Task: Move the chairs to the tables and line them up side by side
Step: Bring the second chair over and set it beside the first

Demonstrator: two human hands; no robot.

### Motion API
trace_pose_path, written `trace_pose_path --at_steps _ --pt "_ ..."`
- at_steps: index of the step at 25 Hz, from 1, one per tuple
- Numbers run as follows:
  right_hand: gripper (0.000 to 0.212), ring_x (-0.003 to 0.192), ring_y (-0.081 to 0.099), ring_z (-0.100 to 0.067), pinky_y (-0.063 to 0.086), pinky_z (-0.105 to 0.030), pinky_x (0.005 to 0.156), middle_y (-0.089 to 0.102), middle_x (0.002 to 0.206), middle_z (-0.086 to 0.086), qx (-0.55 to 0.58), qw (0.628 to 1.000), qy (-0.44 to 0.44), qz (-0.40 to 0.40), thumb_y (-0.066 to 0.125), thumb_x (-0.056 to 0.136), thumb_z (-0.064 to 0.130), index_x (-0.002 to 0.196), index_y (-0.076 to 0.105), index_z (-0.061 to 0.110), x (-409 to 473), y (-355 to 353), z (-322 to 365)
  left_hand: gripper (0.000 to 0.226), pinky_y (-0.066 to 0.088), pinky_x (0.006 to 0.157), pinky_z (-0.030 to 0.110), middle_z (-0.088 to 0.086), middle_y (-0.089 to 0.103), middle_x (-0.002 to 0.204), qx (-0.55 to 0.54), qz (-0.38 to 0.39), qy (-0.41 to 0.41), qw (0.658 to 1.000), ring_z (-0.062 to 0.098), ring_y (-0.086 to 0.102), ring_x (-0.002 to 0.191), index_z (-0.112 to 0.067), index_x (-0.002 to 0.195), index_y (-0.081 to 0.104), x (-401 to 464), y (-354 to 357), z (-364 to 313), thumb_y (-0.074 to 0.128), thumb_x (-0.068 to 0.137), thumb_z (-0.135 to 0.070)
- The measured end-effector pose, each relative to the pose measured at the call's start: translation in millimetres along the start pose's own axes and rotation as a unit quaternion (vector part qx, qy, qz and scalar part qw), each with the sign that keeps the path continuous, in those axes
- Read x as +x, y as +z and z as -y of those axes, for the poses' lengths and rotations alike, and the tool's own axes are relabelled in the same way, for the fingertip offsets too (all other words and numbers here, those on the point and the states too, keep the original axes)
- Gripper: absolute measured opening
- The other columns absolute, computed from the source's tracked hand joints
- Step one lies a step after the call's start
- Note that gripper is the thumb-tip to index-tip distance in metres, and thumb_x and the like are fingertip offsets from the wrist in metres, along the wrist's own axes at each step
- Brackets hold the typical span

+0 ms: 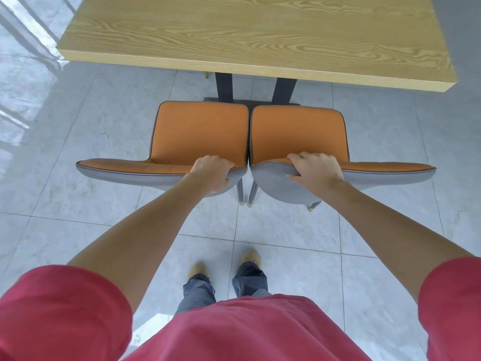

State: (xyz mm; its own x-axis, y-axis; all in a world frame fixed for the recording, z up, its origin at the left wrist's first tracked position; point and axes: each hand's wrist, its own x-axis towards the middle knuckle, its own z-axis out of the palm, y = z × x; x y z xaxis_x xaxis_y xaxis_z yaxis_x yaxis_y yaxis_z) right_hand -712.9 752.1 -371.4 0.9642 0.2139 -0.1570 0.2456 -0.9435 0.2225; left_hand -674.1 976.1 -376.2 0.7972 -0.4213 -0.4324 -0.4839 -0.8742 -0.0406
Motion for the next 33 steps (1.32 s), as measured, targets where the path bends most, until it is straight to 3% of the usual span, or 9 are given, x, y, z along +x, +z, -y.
trace_pose_path --at_steps 13,20,33 --pt "0.038 0.095 0.059 -0.031 0.048 -0.033 0.076 0.067 0.1 -0.012 0.039 0.997 0.001 0.072 0.048 0.092 0.045 0.12 0.053 0.019 -1.2 -17.0 0.3 0.036 0.04 0.064 0.031 0.009 0.065 0.109 -0.01 0.005 0.015 1.0 0.03 0.058 0.098 -0.022 0.127 0.05 -5.8 -1.1 5.7 0.049 0.092 -0.028" --pt "0.038 0.084 0.062 -0.027 0.04 -0.028 0.059 0.068 0.092 -0.009 0.005 0.995 -0.055 0.08 0.046 0.092 0.047 0.113 0.057 0.017 -9.4 -19.1 15.5 0.04 0.045 0.07 0.033 0.009 0.063 0.114 -0.003 0.027 0.041 0.999 0.029 0.057 0.103 -0.02 0.132 0.045 -7.4 -2.5 7.9 0.048 0.093 -0.03" --pt "0.037 0.08 0.063 -0.026 0.043 -0.028 0.059 0.07 0.089 -0.005 0.01 0.998 -0.034 0.054 0.043 0.093 0.049 0.108 0.055 0.017 -11.4 -12.8 18.6 0.038 0.049 0.079 0.035 0.01 0.063 0.116 0.006 0.048 0.048 0.998 0.029 0.058 0.103 -0.014 0.127 0.051 -12.2 -0.3 9.3 0.05 0.092 -0.03"
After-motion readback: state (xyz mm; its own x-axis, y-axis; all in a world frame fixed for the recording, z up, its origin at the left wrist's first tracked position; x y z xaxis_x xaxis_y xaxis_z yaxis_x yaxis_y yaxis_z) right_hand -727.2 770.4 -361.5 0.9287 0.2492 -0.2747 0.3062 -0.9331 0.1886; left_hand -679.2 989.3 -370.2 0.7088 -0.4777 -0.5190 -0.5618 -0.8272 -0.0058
